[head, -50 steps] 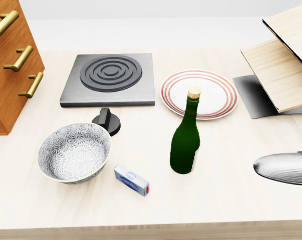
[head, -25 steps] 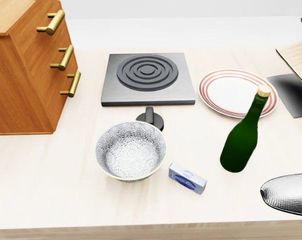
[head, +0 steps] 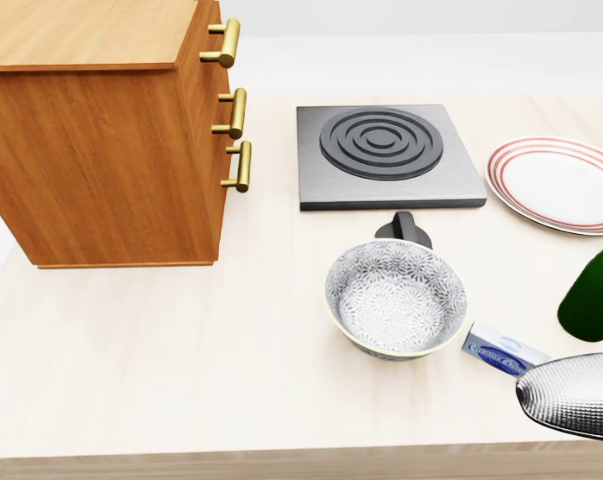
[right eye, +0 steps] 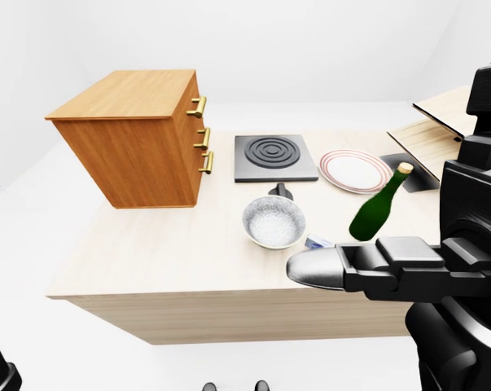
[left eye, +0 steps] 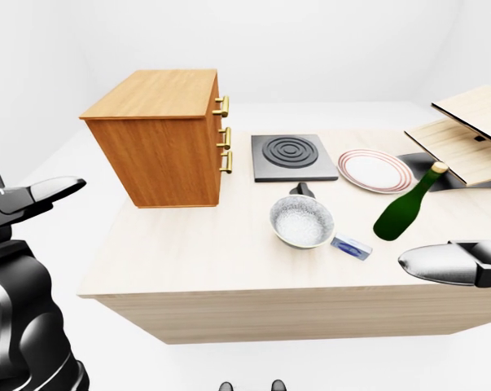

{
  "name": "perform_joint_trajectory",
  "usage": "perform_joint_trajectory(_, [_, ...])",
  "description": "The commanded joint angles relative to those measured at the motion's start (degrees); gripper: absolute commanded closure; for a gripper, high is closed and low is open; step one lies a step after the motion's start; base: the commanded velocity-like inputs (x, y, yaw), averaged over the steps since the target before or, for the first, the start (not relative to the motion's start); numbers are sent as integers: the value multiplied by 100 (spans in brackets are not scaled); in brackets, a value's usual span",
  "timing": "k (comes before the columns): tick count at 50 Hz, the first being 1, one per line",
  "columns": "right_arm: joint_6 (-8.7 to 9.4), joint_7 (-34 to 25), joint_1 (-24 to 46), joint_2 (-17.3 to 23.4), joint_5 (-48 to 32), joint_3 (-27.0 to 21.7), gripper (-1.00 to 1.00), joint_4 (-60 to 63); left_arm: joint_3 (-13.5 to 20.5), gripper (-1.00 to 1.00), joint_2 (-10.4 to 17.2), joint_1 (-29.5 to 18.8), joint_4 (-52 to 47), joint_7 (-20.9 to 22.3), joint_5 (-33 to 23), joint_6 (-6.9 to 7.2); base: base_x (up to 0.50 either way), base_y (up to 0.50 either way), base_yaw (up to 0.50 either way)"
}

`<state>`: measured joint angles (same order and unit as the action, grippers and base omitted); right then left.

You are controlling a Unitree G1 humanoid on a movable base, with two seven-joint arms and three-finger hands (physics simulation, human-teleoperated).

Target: Put the bowl on the top of the cabinet.

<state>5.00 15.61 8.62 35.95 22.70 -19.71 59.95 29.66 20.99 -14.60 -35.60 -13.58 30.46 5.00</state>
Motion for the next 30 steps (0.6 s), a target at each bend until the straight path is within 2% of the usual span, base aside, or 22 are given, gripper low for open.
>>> perform_joint_trajectory(1, [0,46,-36,73,37,3,-100,4,16,-100,44,-19,-1,-48,61,0,0,50,0])
perform_joint_trajectory(19, [0,163,19,246,219,-47,-100,4,18,-100,66,-42,-53,-81,28,0,0,50,0])
perform_joint_trajectory(30, [0,-7,111,19,125,-40,-100,4,-12,-100,55,-68,-18,-62,1,0,1,46,0])
